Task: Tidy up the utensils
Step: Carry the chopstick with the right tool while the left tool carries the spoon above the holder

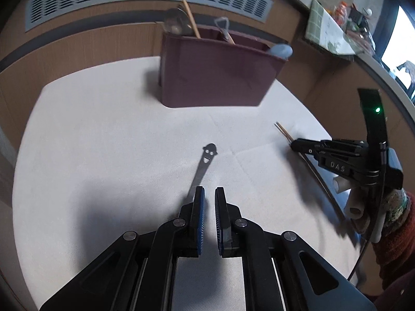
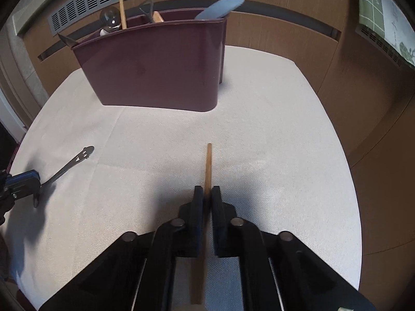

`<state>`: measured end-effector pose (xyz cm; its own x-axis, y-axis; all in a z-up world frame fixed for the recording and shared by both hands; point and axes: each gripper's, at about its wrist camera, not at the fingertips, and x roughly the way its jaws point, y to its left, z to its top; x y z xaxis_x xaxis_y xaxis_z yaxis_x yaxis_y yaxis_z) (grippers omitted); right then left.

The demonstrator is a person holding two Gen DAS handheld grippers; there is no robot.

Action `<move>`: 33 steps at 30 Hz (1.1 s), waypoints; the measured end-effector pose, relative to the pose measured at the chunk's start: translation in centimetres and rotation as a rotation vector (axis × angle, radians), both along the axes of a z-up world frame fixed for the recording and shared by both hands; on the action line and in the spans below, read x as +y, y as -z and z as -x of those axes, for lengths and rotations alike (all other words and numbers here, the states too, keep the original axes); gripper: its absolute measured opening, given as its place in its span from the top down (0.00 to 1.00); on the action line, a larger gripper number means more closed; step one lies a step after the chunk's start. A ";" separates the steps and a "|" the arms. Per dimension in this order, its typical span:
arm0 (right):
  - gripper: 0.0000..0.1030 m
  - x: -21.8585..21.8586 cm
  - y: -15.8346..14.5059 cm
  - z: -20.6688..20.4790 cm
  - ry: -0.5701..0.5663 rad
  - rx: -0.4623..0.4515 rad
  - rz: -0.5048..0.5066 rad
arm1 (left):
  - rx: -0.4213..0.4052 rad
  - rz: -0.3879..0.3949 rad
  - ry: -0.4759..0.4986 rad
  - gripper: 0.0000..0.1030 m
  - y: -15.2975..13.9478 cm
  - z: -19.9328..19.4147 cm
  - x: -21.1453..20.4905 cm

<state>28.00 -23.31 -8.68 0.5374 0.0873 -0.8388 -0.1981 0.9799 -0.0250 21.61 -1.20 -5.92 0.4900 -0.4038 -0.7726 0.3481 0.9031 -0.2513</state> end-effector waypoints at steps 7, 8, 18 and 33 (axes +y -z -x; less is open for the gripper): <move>0.95 -0.9 -2.2 1.6 0.012 -0.066 -0.125 | -0.006 -0.147 0.126 0.76 0.4 -3.4 -3.7; 0.95 -1.0 -2.5 1.9 0.011 -0.074 -0.132 | 0.001 -0.169 0.140 0.76 0.7 -3.9 -4.2; 0.95 -1.7 -2.8 2.8 0.006 -0.103 -0.163 | 0.094 -0.329 0.254 0.76 1.1 -8.1 -6.3; 0.92 -2.0 -3.7 3.5 -0.025 -0.122 -0.141 | -0.105 -0.195 0.082 0.82 -1.4 -3.8 -4.0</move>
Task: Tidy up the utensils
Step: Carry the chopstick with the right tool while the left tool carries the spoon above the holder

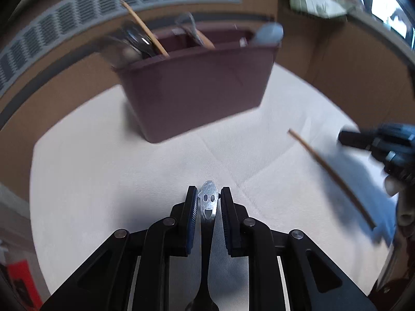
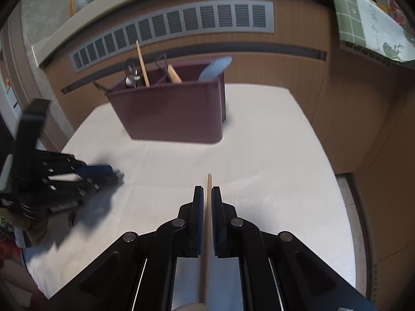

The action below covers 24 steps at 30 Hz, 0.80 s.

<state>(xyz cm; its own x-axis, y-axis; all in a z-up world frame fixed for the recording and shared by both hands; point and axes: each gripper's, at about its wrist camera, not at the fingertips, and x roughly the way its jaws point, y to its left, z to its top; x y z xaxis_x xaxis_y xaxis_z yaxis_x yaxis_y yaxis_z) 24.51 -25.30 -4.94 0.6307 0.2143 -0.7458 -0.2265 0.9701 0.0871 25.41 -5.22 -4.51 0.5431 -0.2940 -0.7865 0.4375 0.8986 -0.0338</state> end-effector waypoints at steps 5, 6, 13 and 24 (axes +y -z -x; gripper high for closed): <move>0.80 0.6 3.0 -0.3 -0.036 0.107 0.086 | -0.145 0.114 -0.092 0.82 -3.2 1.8 2.5; 0.80 0.8 3.4 -0.5 -0.039 0.117 0.091 | -0.160 0.134 -0.100 0.82 -3.6 1.9 2.4; 0.80 1.4 4.3 -3.1 -0.010 0.118 0.100 | -0.182 0.209 -0.142 0.82 -4.7 1.5 4.0; 0.98 2.5 0.1 -2.1 -0.012 -0.038 0.074 | -0.192 0.223 -0.176 0.82 -5.2 3.0 5.0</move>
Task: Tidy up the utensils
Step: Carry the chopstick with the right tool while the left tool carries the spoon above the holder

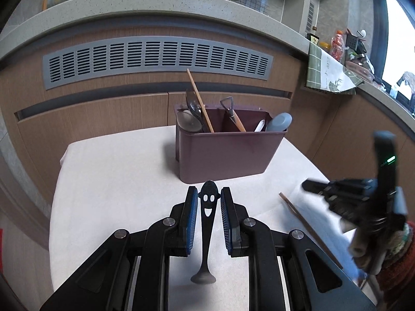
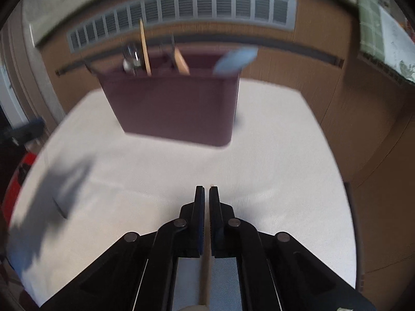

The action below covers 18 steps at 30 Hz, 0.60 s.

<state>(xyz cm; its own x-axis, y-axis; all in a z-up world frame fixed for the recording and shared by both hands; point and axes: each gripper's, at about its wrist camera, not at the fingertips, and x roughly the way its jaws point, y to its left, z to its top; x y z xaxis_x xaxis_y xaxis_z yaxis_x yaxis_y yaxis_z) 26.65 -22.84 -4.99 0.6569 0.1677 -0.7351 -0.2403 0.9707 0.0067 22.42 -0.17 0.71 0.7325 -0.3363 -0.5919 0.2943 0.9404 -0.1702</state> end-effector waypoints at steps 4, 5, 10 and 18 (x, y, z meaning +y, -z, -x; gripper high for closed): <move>0.98 0.0 -3.6 1.9 -0.001 -0.109 -0.031 | -0.017 -0.002 -0.002 0.82 -0.6 0.5 -0.2; 0.98 0.0 -4.4 2.4 -0.005 -0.132 -0.034 | -0.019 -0.002 0.000 0.82 -0.7 0.6 -0.2; 0.98 0.4 -5.5 2.7 -0.026 -0.153 -0.015 | -0.021 -0.001 -0.001 0.82 -1.1 0.8 -0.1; 0.94 -1.9 0.3 1.9 -0.007 0.060 0.031 | -0.019 0.014 -0.012 0.82 -1.2 1.2 0.5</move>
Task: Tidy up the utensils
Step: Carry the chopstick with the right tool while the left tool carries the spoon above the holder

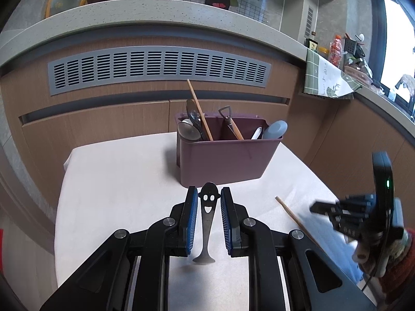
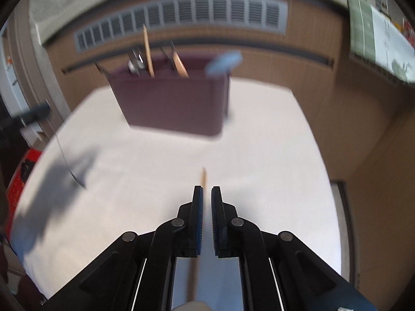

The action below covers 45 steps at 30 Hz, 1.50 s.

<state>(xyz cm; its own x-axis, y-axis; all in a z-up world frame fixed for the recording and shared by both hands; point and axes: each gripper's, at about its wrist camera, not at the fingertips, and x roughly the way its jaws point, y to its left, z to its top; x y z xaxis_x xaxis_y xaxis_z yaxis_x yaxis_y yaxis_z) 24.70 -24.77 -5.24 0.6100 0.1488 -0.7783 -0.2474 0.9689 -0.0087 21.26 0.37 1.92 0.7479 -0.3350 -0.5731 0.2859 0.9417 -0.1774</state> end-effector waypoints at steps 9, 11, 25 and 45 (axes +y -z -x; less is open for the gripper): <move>0.76 -2.5 2.0 5.0 -0.062 0.093 -0.115 | 0.002 0.019 -0.007 0.82 0.3 0.0 0.1; 0.76 -1.9 2.5 4.4 -0.051 0.091 -0.088 | 0.002 0.016 -0.009 0.82 0.2 0.3 0.1; 0.95 1.7 3.7 -4.9 -0.074 0.075 0.074 | 0.010 0.026 -0.015 0.82 0.2 0.4 0.7; 0.96 0.7 -8.2 2.1 -0.007 -0.289 -0.103 | -0.025 0.020 -0.009 0.82 -1.7 1.5 -0.1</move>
